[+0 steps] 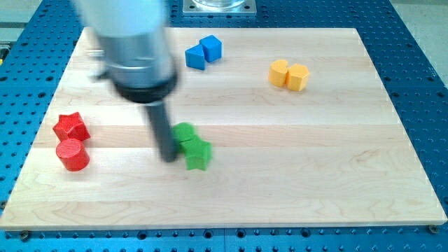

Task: Push the green star into the green circle

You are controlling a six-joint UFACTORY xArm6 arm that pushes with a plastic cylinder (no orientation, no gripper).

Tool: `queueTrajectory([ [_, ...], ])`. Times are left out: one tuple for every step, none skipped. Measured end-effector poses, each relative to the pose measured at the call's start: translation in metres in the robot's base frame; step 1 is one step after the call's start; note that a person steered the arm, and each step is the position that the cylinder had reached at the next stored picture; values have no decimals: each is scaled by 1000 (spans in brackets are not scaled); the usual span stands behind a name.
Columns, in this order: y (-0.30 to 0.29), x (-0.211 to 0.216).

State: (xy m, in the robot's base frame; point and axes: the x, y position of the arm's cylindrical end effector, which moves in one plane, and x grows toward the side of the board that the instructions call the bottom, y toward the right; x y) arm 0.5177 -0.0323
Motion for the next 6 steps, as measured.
queueTrajectory([
  [3, 4],
  [3, 49],
  [117, 77],
  [125, 43],
  [130, 59],
  [115, 67],
])
